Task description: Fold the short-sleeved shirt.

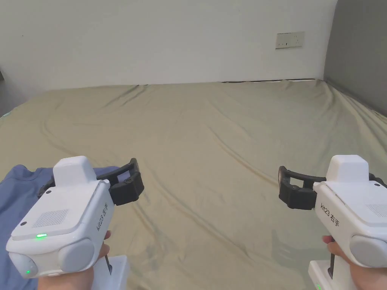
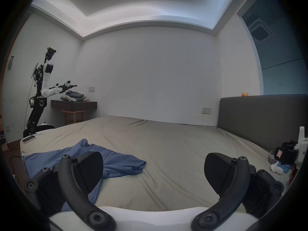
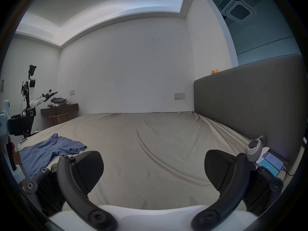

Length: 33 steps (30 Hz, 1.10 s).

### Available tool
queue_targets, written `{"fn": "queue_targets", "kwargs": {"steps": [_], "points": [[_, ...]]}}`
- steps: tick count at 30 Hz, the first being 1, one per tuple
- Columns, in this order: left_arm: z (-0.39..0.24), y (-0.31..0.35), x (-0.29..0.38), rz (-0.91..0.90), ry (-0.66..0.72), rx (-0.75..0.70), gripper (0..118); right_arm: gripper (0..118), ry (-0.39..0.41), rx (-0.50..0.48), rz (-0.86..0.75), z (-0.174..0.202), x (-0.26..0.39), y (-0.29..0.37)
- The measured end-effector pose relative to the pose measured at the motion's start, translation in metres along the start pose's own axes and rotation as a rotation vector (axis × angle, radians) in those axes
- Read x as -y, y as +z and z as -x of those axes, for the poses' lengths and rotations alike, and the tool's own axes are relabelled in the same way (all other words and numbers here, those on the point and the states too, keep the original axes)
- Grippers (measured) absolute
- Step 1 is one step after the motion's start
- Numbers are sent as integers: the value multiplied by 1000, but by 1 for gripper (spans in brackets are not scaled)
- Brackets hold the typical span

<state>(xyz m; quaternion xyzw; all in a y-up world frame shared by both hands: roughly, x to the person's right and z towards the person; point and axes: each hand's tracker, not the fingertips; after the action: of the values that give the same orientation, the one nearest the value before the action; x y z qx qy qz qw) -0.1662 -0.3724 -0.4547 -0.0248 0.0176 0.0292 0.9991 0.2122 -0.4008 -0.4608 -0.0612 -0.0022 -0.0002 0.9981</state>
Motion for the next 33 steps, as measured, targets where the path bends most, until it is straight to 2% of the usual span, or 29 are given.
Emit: {"fn": "queue_targets", "kwargs": {"steps": [8, 16, 19, 20, 24, 25, 27, 28, 33], "points": [[-18, -2, 7, -16, -116, -9, 118, 118, -14, -2, 0, -2, -1, 1], [-16, -2, 8, 5, -19, 16, 118, 118, 12, 20, -15, 0, -1, -1], [-17, -4, 10, 10, -25, 2, 118, 118, 77, 26, -65, 4, -4, 2], [-18, -2, 9, 8, -28, -1, 118, 118, 58, 21, -52, 4, -4, 2], [-16, -5, 11, 14, -23, -1, 118, 118, 62, -12, -66, 7, -3, 3], [-16, -5, 11, 16, -22, -3, 118, 118, 63, 6, -42, 9, -1, 3], [-16, -7, 12, 22, -26, -5, 118, 118, 161, 51, -95, 12, -4, 5], [-16, -8, 14, 23, -30, -6, 118, 118, 119, 29, -60, 12, -1, 4], [-19, -6, 13, 22, -27, -21, 118, 118, 79, 26, -38, 7, 1, 3]]}}
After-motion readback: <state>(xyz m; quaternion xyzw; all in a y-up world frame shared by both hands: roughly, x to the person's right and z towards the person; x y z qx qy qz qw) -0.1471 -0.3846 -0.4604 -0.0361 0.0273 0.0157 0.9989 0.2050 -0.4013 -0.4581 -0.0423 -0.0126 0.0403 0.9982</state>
